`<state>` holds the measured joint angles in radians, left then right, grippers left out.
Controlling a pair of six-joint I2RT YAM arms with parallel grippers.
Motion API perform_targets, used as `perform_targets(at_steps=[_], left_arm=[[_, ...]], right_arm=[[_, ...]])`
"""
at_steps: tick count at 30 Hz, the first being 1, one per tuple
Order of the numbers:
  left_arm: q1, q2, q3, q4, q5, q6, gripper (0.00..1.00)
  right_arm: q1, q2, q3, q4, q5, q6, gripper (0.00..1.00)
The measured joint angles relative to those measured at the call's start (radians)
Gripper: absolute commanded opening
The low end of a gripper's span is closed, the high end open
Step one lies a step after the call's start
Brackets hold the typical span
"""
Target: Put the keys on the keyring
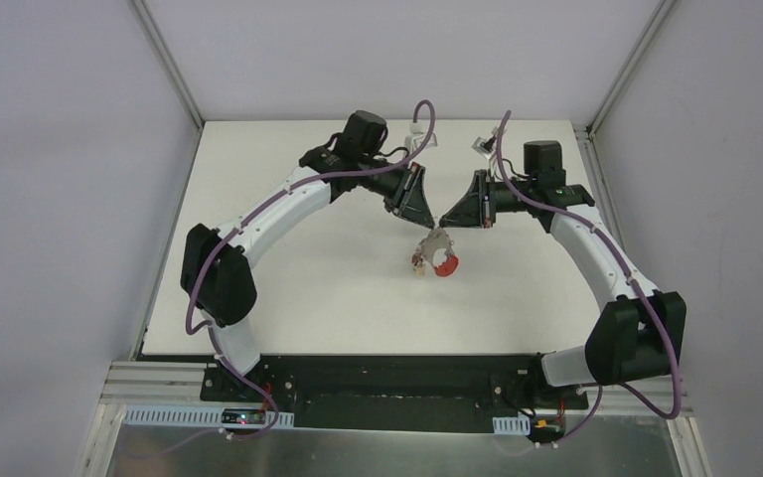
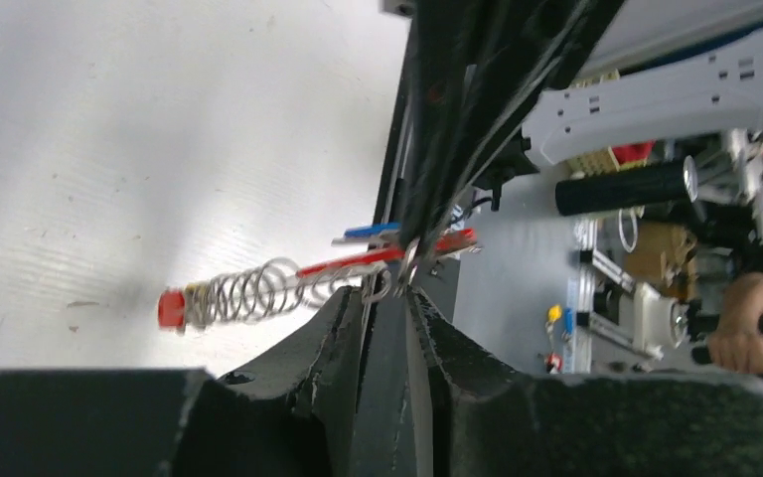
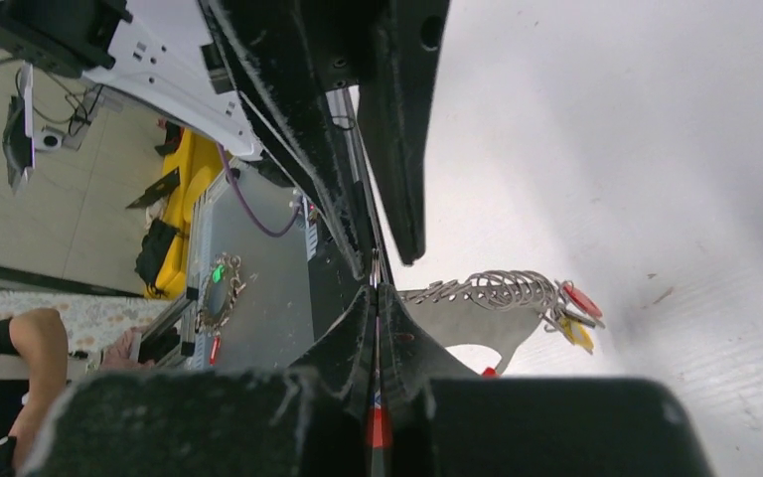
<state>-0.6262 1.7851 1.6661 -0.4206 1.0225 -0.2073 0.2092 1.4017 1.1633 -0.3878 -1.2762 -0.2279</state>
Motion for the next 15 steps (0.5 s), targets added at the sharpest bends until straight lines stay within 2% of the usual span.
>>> perform_targets(at_steps=[8, 15], left_arm=[[0.094, -0.015, -0.185, 0.375, 0.026, -0.323, 0.33], [0.096, -0.018, -0.25, 0.694, 0.052, -0.581, 0.32]], right_arm=[[-0.039, 0.0, -0.034, 0.188, -0.001, 0.192, 0.0], [-0.046, 0.0, -0.056, 0.296, 0.001, 0.31, 0.0]])
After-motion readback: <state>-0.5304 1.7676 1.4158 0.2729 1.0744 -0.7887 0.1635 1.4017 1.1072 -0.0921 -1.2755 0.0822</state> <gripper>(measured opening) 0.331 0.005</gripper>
